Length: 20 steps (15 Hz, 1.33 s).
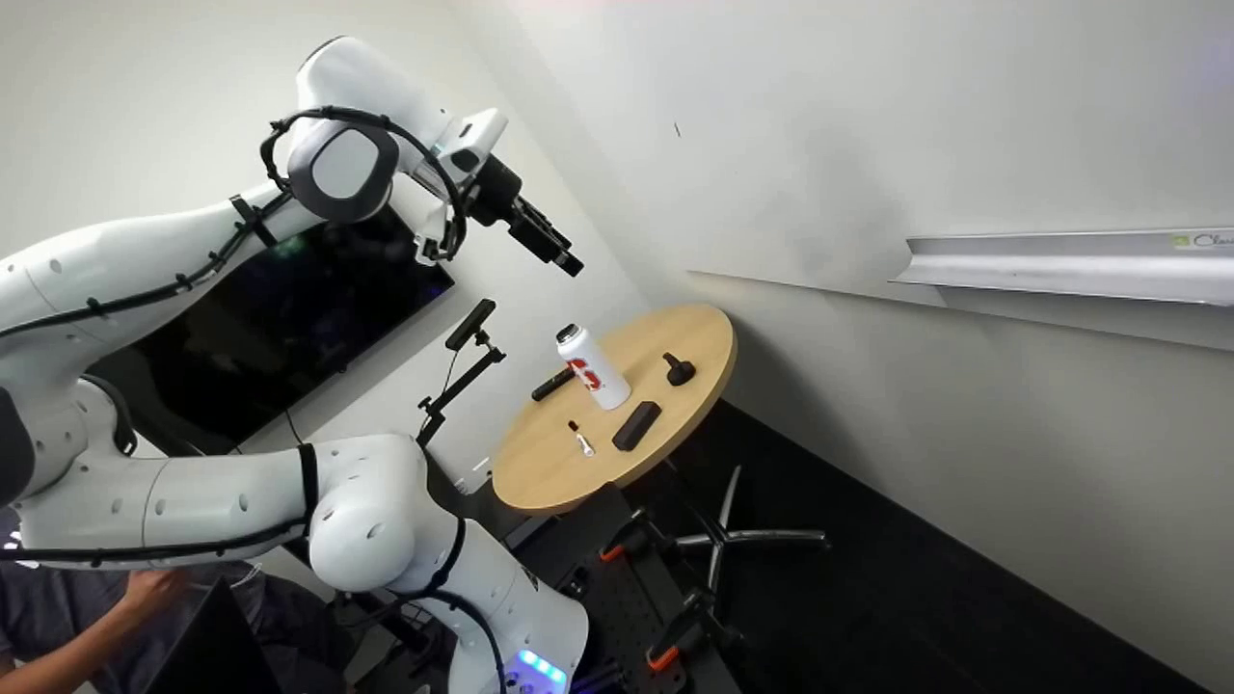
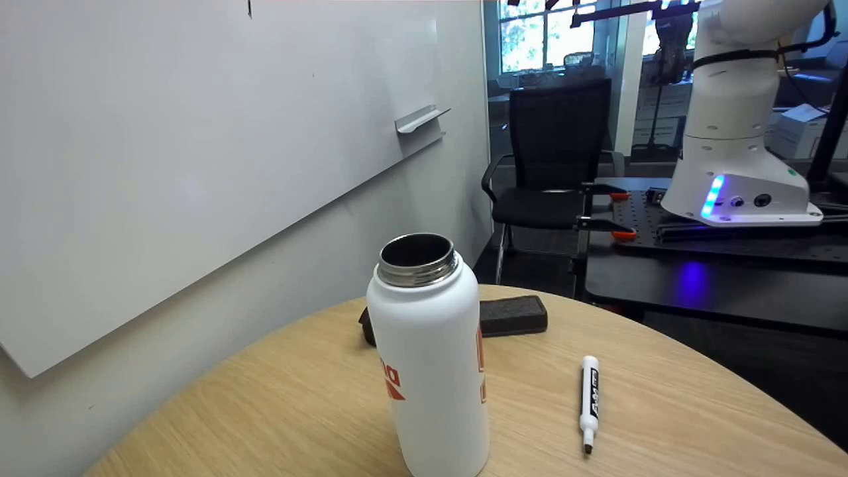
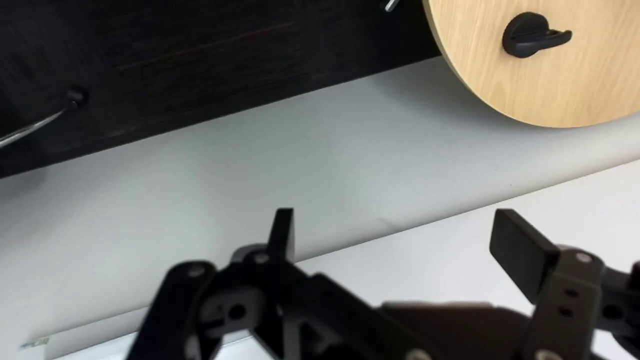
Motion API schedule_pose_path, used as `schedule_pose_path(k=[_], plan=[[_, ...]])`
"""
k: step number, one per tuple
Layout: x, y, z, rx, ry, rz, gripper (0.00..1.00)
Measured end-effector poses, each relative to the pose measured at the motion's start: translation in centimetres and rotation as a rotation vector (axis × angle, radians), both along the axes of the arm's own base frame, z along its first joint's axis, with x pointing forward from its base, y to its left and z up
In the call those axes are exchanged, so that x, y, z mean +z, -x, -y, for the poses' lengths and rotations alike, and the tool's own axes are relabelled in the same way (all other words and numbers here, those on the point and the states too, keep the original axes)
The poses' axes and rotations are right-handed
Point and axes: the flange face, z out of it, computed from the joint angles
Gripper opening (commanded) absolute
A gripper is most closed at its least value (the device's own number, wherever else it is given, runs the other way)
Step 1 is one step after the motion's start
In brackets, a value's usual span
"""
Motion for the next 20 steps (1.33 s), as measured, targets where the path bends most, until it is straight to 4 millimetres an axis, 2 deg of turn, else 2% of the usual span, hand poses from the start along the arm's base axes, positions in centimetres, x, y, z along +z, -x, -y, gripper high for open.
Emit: schedule_pose_path(k=[3, 6, 10, 14, 16, 20], plan=[[-0.2, -0.8, -2.4, 0.137, 0.088, 0.003, 1.00], [-1.6, -2.7, -7.4, 0.289, 0.165, 0.024, 1.00], [-5.6, -5.7, -14.5, 0.508, 0.237, 0.040, 1.00], [-10.1, -8.2, -19.6, 0.728, 0.254, 0.009, 1.00], [-11.5, -8.6, -20.1, 0.743, 0.247, -0.019, 1.00], [-10.6, -8.6, -19.8, 0.734, 0.248, 0.001, 1.00]])
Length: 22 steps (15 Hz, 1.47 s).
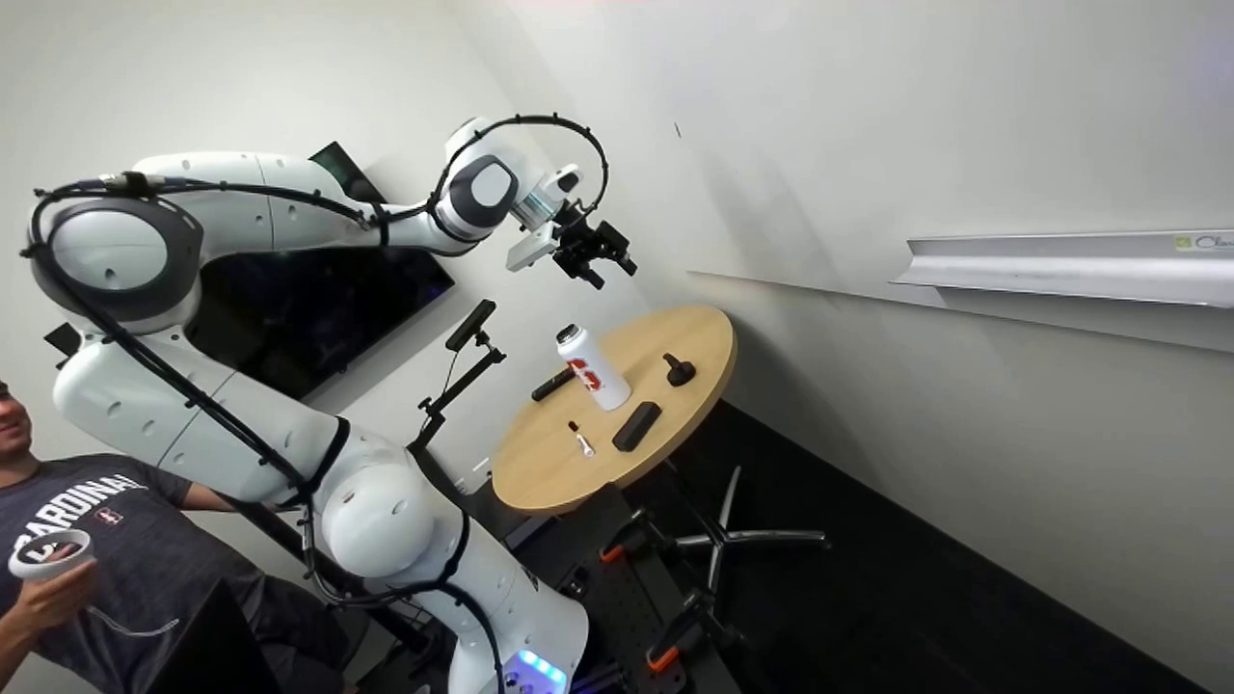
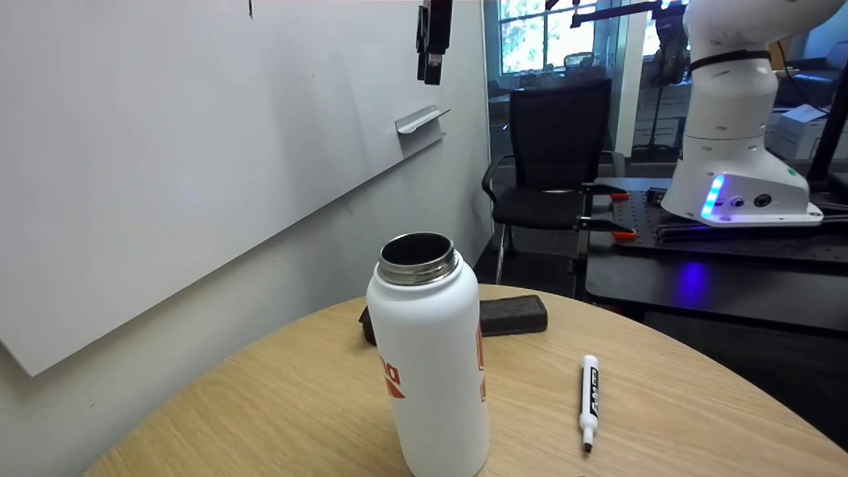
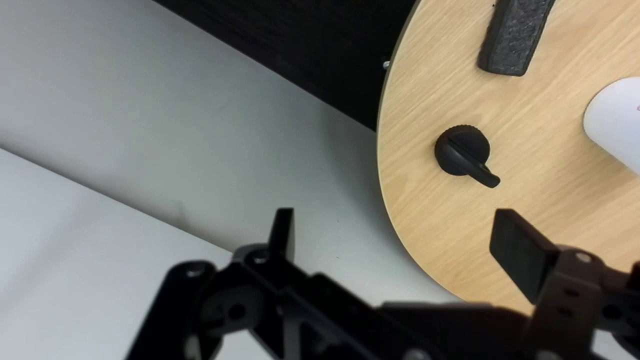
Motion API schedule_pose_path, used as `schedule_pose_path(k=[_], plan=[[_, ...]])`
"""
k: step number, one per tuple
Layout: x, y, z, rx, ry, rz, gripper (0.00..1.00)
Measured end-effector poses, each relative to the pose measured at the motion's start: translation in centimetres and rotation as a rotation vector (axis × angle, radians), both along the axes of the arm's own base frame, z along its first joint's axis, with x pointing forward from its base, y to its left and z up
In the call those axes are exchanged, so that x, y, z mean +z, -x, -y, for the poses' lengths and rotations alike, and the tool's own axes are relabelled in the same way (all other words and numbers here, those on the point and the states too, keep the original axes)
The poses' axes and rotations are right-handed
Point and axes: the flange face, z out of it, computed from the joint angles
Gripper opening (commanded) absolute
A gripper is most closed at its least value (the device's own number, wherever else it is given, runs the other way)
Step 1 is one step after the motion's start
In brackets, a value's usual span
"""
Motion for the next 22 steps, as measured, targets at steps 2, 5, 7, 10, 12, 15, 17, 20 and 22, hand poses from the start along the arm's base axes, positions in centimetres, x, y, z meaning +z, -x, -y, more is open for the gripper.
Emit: schedule_pose_path(k=[2, 5, 7, 10, 12, 15, 17, 20, 22], plan=[[0.1, 0.0, 0.0, 0.000, -0.001, 0.003, 1.00], [-0.6, 0.1, -0.5, 0.049, 0.012, -0.007, 1.00], [-2.4, 0.2, -1.8, 0.152, 0.037, -0.025, 1.00], [-6.7, -0.1, -4.7, 0.321, 0.054, -0.033, 1.00], [-9.8, -0.8, -6.6, 0.436, 0.057, -0.033, 1.00], [-14.1, -2.9, -9.3, 0.604, 0.045, -0.041, 1.00], [-16.3, -4.4, -11.3, 0.717, 0.030, -0.051, 1.00], [-18.6, -5.8, -13.9, 0.834, 0.003, -0.067, 1.00], [-19.0, -5.7, -13.9, 0.833, 0.002, -0.075, 1.00]])
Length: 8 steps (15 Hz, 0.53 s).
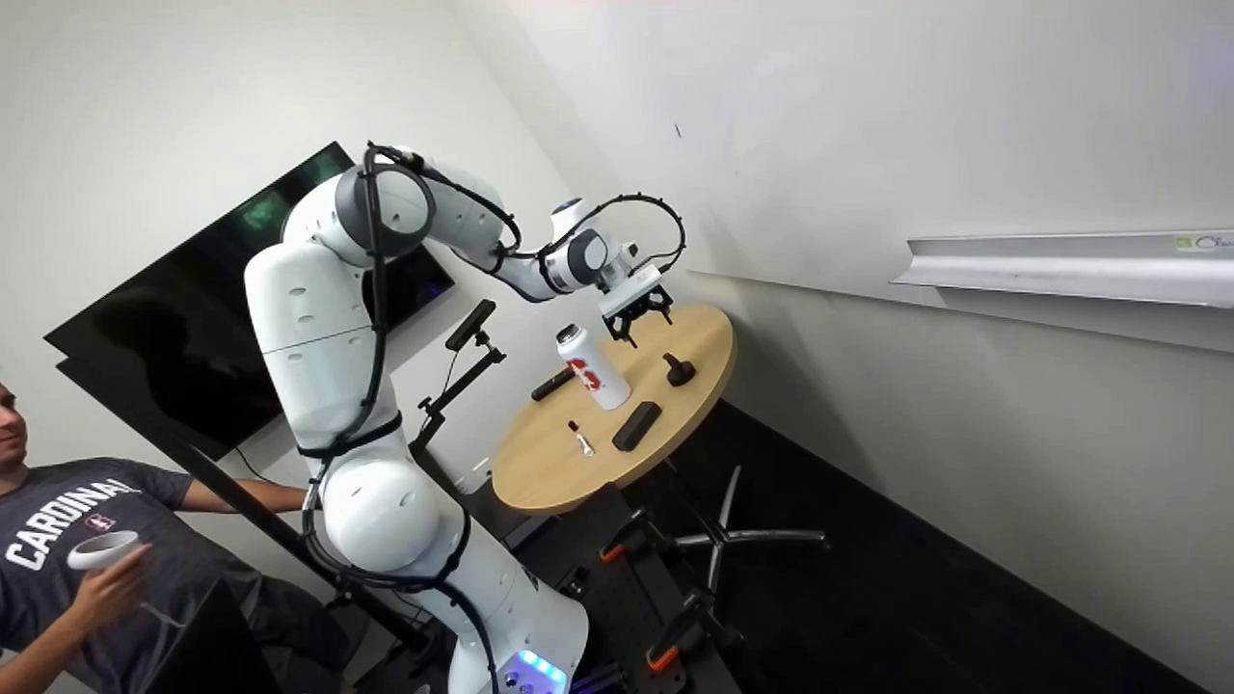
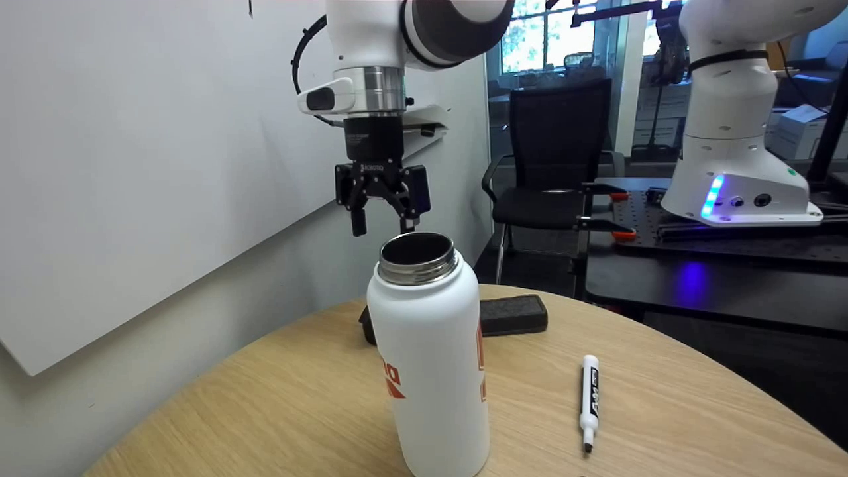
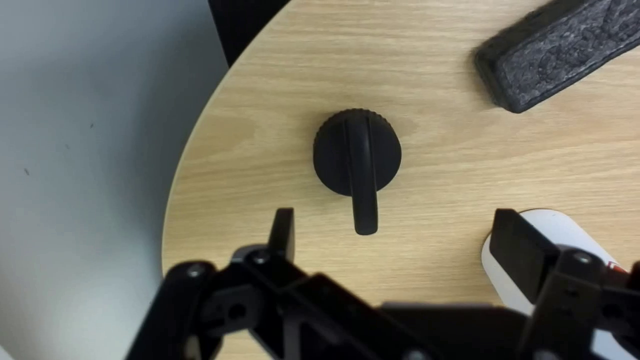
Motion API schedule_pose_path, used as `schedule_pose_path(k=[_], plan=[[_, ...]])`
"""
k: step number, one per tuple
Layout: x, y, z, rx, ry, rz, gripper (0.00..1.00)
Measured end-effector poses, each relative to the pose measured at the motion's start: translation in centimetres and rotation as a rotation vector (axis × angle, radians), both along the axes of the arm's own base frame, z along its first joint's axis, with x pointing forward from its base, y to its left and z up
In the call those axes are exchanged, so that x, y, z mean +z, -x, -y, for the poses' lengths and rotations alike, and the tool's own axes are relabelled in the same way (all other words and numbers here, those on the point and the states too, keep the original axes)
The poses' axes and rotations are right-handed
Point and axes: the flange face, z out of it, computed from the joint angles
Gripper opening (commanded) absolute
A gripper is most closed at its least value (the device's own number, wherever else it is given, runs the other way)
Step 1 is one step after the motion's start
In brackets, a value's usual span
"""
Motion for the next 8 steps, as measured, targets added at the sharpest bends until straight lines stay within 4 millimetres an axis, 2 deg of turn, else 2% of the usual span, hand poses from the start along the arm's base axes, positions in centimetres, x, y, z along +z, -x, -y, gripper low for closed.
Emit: schedule_pose_path(k=[4, 8], plan=[[0.2, -0.1, 0.1, -0.002, -0.002, 0.003, 1.00], [-1.3, 0.3, -0.2, 0.030, 0.021, -0.001, 1.00]])
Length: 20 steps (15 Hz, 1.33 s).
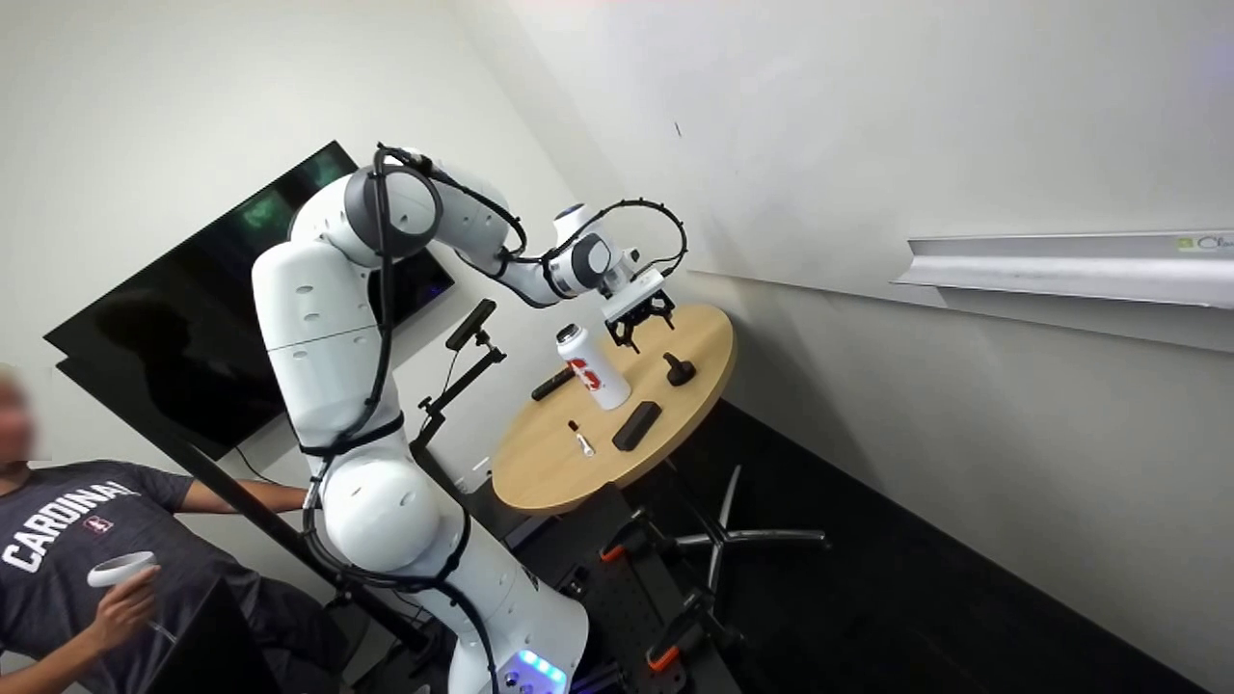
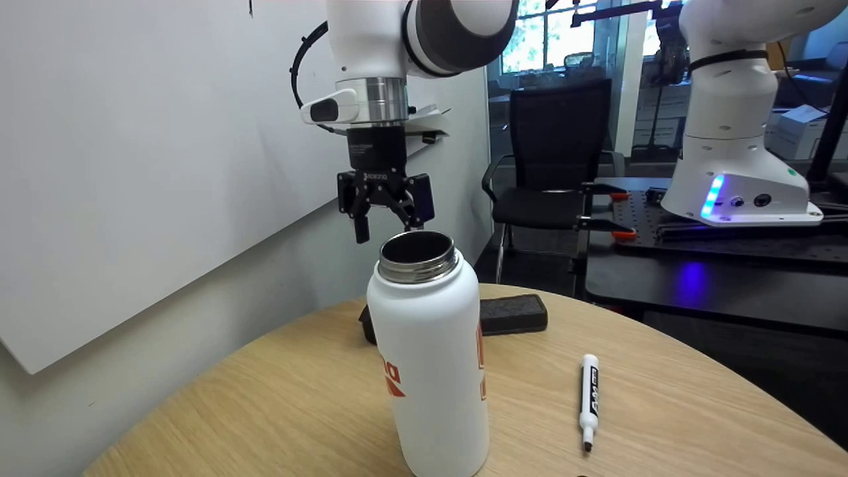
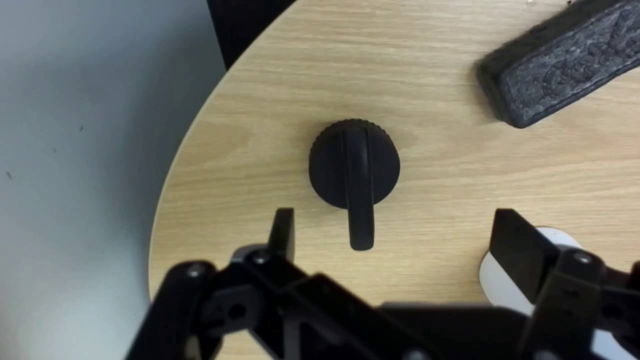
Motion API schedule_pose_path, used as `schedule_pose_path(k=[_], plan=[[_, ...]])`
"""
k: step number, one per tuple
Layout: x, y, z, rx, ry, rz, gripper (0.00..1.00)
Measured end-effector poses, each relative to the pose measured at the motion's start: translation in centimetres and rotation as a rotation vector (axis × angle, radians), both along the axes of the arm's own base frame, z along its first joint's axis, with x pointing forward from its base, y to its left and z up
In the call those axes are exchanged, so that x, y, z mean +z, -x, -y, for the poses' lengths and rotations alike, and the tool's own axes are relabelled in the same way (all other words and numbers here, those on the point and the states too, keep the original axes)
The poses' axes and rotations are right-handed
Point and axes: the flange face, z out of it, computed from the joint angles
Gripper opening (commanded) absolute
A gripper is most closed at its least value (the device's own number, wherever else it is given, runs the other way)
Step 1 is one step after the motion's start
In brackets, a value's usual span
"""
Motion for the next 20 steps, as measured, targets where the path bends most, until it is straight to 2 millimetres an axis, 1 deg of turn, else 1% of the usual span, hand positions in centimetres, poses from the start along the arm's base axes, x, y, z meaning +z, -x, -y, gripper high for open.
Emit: schedule_pose_path(k=[6, 15, 16, 17, 19, 20], plan=[[-3.2, 0.2, -0.6, 0.028, 0.023, -0.021, 1.00], [-5.9, -1.0, -2.4, 0.033, 0.006, -0.044, 1.00], [-6.2, -1.2, -2.6, 0.035, 0.005, -0.045, 0.75], [-6.5, -1.3, -2.7, 0.037, 0.005, -0.046, 0.74], [-7.0, -1.6, -2.9, 0.037, 0.003, -0.049, 0.59], [-7.3, -1.7, -2.9, 0.037, 0.003, -0.051, 0.49]])
